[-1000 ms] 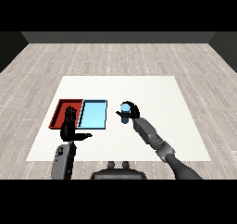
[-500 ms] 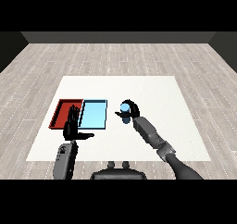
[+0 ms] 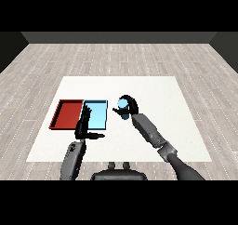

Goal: Pick the blue can and put it in the blue box

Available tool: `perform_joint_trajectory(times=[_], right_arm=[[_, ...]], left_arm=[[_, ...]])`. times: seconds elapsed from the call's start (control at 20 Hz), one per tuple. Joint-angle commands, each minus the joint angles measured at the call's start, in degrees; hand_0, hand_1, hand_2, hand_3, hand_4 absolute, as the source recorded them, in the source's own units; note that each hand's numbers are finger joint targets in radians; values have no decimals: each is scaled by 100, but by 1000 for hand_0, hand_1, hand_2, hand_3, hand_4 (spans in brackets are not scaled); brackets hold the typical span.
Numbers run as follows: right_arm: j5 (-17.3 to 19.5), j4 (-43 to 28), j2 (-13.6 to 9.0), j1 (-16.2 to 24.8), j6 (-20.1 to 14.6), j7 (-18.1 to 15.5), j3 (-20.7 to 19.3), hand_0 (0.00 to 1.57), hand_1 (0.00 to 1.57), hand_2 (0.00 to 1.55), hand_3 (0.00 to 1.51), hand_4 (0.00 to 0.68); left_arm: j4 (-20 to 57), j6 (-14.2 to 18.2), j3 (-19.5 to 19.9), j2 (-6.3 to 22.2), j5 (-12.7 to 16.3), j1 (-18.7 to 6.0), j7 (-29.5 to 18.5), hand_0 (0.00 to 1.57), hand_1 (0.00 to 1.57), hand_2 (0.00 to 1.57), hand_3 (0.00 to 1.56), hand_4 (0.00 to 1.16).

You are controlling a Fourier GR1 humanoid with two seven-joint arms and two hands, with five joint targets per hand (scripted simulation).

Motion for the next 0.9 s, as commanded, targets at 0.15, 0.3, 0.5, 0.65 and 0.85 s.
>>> perform_joint_trajectory(times=[0.15, 0.3, 0.5, 0.65, 0.85], right_arm=[[386, -1246, -208, 438, -85, 292, -46, 1432, 1432, 1451, 1424, 661], [585, -2537, -483, 1304, -249, 714, 177, 1432, 1432, 1451, 1424, 661], [759, -3680, -883, 1862, -234, 1154, 249, 1429, 1429, 1451, 1423, 660], [994, -3726, -598, 1972, -217, 1144, 193, 1424, 1424, 1425, 1403, 652], [1335, -4232, -424, 2423, -365, 1333, 351, 1423, 1423, 1438, 1409, 666]], left_arm=[[216, 11, -278, -33, 51, -319, 443, 0, 0, 0, 0, 0], [247, 40, -296, -34, 63, -348, 438, 0, 0, 0, 0, 0], [551, 496, -722, -33, 86, -614, 362, 0, 0, 0, 0, 0], [936, 628, -870, -33, 340, -1138, 398, 0, 0, 0, 0, 0], [1570, 526, -651, -34, 235, -1537, 255, 0, 0, 0, 0, 0]])
